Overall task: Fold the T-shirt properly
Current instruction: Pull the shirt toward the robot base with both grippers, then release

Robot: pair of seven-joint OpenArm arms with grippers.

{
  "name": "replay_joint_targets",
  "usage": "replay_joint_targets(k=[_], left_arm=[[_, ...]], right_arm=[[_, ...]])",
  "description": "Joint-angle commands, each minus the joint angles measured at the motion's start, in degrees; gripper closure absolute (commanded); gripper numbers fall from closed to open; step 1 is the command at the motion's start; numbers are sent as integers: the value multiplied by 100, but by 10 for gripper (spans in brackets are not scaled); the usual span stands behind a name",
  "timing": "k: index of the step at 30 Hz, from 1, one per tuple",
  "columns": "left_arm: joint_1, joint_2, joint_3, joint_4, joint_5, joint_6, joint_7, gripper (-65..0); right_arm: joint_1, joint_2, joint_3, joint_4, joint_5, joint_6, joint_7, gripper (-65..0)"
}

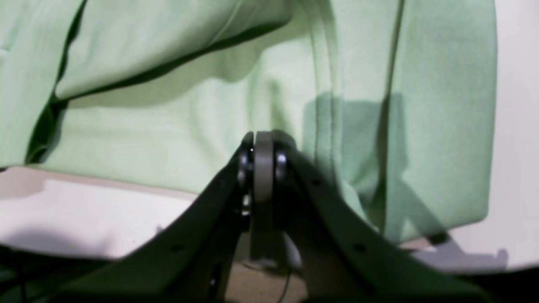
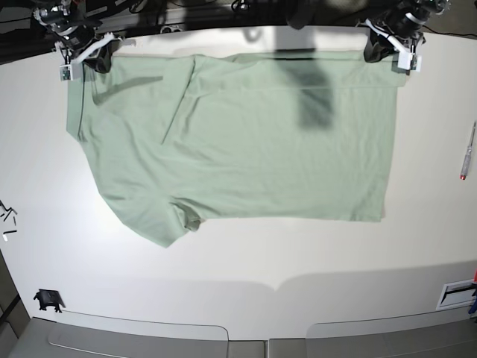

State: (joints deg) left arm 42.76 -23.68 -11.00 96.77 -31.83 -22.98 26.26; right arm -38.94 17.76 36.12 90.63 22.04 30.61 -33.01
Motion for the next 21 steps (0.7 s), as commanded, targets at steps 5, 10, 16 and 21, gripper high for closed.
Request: replay_joint_targets(k=[5,10,16,21], left_arm=[[216,-15,44,-118,431,155,933,0],[310,-13,44,-116,431,155,933,0],[404,-13,44,-116,431,157,931,0],[389,-13,44,72,433,155,866,0]], right_arm=[[-125,33,380,2,35,-87,-396,0],[-122,33,522,2,393,-15,-474,0],[-109,35,525,2,570,90,-474,0],[-109,35,525,81,828,90,-474,0]])
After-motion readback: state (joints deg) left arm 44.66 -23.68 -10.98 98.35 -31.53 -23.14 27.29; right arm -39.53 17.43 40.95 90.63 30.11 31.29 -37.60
